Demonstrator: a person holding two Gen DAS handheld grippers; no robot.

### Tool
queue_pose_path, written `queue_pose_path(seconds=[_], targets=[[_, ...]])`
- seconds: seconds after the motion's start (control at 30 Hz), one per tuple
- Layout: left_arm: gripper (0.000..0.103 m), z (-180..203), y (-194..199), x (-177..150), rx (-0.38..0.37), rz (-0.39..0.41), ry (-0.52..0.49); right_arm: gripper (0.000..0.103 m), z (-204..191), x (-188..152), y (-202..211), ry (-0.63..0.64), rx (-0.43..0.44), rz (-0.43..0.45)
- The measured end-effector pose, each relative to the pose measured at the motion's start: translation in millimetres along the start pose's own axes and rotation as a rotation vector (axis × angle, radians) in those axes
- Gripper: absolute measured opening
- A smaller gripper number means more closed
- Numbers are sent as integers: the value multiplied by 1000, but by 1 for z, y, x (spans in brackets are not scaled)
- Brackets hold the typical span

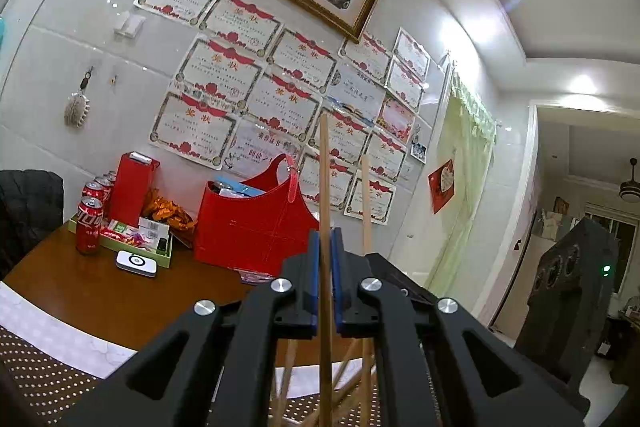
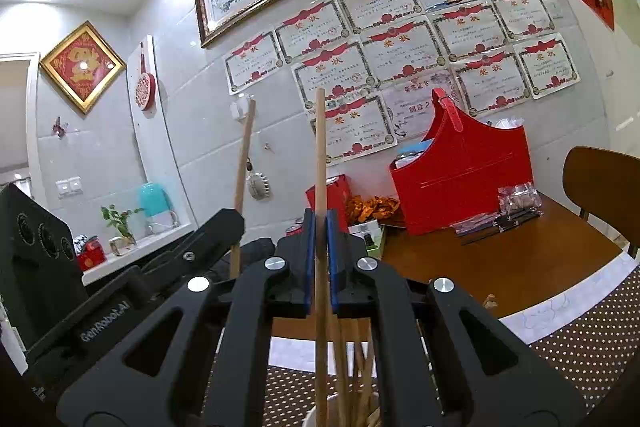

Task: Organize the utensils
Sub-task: 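Lift both held chopsticks up over the pink cup and lower them in, then open both tools to release the chopsticks into the pink cup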

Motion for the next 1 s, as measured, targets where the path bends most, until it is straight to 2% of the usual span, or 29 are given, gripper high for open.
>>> queue_pose_path(seconds=[0.23,0.57,1.0], targets=[[5,-23,-11,-29,25,-4,13,6,15,-25,-11,8,-40,19],[5,-35,-15,-56,34,-5,44,6,13,-43,-16,14,-44,14],[6,-42,-10,-67,74,13,26,7,7,-54,-17,30,-45,3]])
Point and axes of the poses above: each gripper's, at about its wrist camera, not at the fingertips, and y roughly against the way its jaws point, z to its right, x to its top, the point moved 3 cm from there along -y, roughly the way its jaws point, and after that the axes turned 2 degrees about z, right-handed, at the moved point
